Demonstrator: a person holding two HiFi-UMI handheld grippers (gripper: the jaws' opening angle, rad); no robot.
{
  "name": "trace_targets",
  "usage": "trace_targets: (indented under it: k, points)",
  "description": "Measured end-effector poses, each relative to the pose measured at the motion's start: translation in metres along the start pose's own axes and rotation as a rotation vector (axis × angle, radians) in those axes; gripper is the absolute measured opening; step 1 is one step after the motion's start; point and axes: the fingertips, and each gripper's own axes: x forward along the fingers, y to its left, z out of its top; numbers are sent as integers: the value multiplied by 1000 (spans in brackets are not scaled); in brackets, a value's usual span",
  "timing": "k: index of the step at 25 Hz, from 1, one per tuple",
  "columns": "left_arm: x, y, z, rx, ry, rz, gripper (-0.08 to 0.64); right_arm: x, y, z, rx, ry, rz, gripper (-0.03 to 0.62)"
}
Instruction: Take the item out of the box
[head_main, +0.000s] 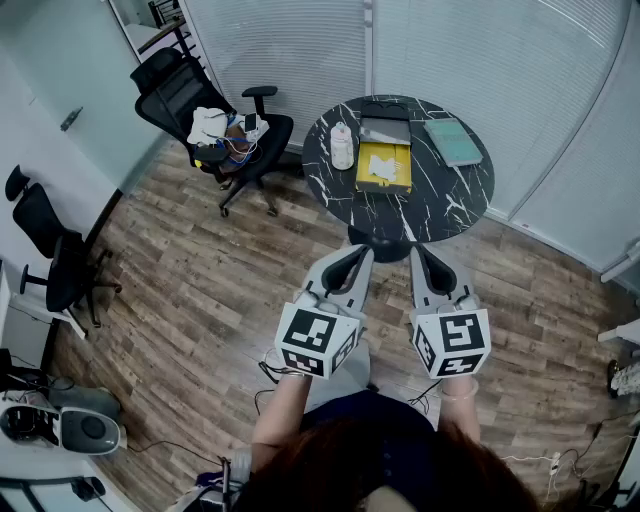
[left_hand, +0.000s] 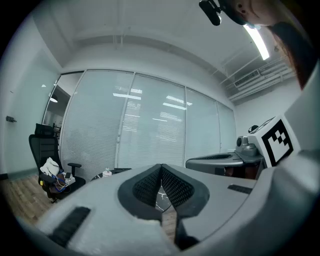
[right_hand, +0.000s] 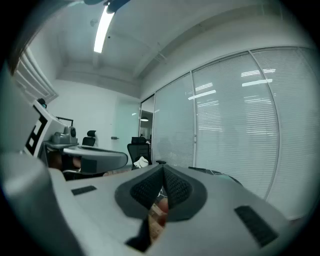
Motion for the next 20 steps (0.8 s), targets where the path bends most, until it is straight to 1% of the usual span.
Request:
trace_targets:
  k: [7, 12, 20]
  points:
    - [10, 3, -1, 11, 2, -1, 26, 7, -10, 0, 31, -7, -2, 23]
    - [30, 16, 1, 16, -3, 3, 26, 25, -18, 1, 26, -15, 9, 23]
    - [68, 33, 9, 1, -18, -27, 26, 60, -35, 6, 15, -15, 20, 24]
